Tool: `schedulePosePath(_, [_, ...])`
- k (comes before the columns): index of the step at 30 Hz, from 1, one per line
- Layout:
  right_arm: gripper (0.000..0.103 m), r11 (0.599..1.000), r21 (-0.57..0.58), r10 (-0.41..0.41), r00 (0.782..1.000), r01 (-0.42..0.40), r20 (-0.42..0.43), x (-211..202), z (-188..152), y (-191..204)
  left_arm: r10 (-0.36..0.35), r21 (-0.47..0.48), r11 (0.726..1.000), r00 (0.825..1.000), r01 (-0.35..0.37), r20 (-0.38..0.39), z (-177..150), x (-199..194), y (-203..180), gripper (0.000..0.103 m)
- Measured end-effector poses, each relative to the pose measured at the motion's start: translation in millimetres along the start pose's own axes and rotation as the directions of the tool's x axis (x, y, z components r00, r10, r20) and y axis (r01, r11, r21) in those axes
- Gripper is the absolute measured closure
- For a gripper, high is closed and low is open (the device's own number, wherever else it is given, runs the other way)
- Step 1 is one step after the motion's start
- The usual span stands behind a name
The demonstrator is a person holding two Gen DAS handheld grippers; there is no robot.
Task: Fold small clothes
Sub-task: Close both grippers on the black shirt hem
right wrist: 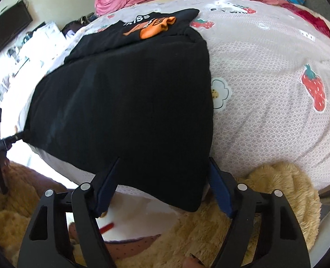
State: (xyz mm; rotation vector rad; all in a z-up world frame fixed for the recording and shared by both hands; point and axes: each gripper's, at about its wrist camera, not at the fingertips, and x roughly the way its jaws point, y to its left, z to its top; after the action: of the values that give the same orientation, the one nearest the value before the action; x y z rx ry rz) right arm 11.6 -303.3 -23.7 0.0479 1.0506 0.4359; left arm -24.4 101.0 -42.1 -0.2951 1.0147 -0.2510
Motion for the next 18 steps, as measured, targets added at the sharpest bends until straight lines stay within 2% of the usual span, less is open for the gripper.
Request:
schedulePosePath(3, [0.033, 1.0, -0.005, 0.019, 1.0, -0.019, 0.012, 0, -2, -4, -0.008, -0.013, 1.0, 1.0, 0.008, 0.002, 1, -1, 2, 0.036])
schedulePosePath(5, [0.058, 1.0, -0.012, 0.012, 1.0, -0.012, 0.009, -1, -4, -6, -0.009, -0.017, 1.0, 1.0, 0.009, 0.003, 0, -2, 3, 0.036])
schedulePosePath(6, [0.064, 1.0, -0.012, 0.003, 1.0, -0.003, 0.005, -1, -5, -8, -0.009, -0.016, 1.0, 1.0, 0.009, 0.003, 0, -2, 2, 0.036])
schedulePosePath(8, [0.082, 1.0, -0.01, -0.013, 1.0, 0.013, 0.016, -3, -7, -11, -0.011, -0.017, 1.0, 1.0, 0.012, 0.003, 1, -2, 3, 0.036])
schedulePosePath(11, [0.093, 1.0, -0.02, 0.002, 0.999, -0.001, 0.047, -10, -11, -10, -0.006, -0.018, 1.0, 1.0, 0.006, 0.003, 1, -2, 4, 0.04])
schedulePosePath(13, [0.095, 0.999, -0.032, 0.008, 0.998, -0.006, 0.067, -15, -11, -7, 0.017, -0.026, 1.0, 1.0, -0.017, 0.005, 1, -3, 6, 0.054])
schedulePosePath(16, [0.096, 0.998, -0.036, 0.063, 0.99, -0.059, 0.125, -27, -9, -3, 0.03, -0.047, 0.998, 0.999, -0.03, 0.009, 0, -5, 11, 0.073])
schedulePosePath(18, [0.096, 0.997, -0.047, 0.068, 0.984, -0.061, 0.165, -37, -7, -2, 0.022, -0.053, 0.998, 1.0, -0.021, 0.01, -1, -7, 12, 0.08])
